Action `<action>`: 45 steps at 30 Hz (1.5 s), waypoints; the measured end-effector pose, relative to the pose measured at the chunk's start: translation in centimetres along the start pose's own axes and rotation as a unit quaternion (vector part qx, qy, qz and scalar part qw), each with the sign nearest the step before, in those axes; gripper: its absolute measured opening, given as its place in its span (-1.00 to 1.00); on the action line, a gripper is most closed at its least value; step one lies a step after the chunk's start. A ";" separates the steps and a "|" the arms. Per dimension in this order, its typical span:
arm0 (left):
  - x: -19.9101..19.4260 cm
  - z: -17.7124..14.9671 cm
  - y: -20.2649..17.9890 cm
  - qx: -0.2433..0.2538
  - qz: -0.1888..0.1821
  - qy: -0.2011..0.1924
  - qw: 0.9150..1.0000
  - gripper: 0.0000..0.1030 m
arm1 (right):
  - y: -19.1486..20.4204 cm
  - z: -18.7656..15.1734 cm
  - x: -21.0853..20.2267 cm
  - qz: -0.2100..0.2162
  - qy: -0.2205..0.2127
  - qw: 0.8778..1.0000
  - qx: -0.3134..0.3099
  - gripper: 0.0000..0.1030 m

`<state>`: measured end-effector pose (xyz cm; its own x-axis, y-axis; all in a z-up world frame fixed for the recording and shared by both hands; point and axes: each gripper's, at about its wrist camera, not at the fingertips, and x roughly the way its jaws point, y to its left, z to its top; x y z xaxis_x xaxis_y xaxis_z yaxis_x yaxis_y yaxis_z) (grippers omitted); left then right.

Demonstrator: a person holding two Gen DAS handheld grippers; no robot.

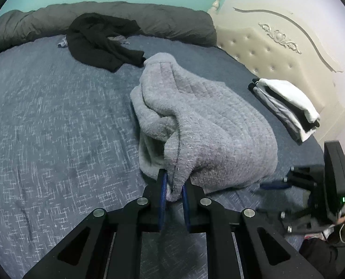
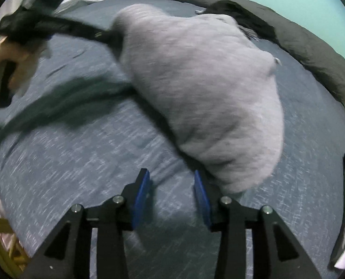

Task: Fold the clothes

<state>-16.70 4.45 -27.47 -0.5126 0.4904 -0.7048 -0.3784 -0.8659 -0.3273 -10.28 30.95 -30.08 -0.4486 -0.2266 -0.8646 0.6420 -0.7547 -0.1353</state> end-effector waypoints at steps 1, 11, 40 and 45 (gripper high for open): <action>0.1 -0.2 0.2 -0.002 0.000 0.004 1.000 -0.75 | 0.0 0.1 0.0 0.003 -0.003 1.000 0.000 -0.21; 0.2 -0.6 0.6 -0.011 -0.008 0.008 1.000 -0.75 | 2.3 3.4 3.0 -0.053 0.022 0.998 0.023 -0.26; 0.4 0.1 0.1 -0.027 -0.021 -0.001 0.999 -0.75 | -5.2 2.6 -2.8 -0.014 0.050 0.983 0.177 -0.95; 0.5 0.1 0.2 -0.027 -0.022 0.000 0.999 -0.75 | -4.9 2.7 -3.4 0.007 0.053 0.972 0.229 -0.40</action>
<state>-17.11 4.50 -27.81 -0.4960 0.5273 -0.6899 -0.3574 -0.8480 -0.3912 -13.65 33.76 -25.19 -0.3595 -0.1932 -0.9129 0.2924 -0.9524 0.0864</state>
